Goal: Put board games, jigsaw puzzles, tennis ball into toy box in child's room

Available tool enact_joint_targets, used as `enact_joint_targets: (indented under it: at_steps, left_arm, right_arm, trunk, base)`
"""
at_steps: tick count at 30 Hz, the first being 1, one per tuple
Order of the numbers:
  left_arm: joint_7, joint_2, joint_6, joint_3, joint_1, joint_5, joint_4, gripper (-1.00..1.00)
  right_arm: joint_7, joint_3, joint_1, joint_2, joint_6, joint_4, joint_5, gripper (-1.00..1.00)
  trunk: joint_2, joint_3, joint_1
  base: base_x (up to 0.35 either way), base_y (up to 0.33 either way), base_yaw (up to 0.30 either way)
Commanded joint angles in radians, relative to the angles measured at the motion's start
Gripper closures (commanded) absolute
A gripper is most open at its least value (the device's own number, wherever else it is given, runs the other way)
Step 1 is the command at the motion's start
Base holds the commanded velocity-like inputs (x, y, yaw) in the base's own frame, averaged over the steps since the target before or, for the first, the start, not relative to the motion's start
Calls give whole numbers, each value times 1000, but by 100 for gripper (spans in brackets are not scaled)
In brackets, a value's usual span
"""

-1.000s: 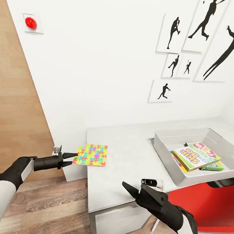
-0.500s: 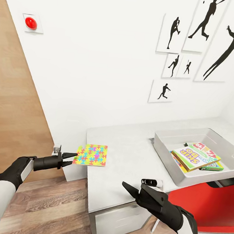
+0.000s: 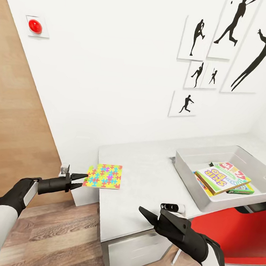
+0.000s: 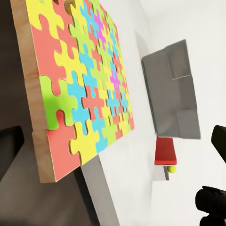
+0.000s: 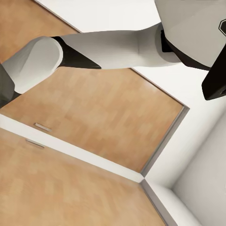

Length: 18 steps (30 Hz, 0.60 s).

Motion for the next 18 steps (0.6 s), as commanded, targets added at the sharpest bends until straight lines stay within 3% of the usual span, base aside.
enact_joint_targets:
  at_steps: [1, 7, 18]
  left_arm:
    - [-2, 0, 8, 1, -1, 2, 0, -100]
    - [-2, 1, 9, 1, -1, 3, 0, -100]
    - [-2, 1, 10, 1, -1, 3, 0, -100]
  right_arm:
    - [2, 0, -1, 0, 4, 0, -1, -100]
    - [2, 0, -1, -1, 4, 0, -1, -100]
    - [4, -1, 1, -2, 5, 0, -1, -100]
  trunk:
    - [0, -1, 0]
    - [-28, -13, 15]
    - [-28, -13, 15]
  base:
    - [0, 0, 0]
    - [0, 0, 0]
    - [0, 0, 0]
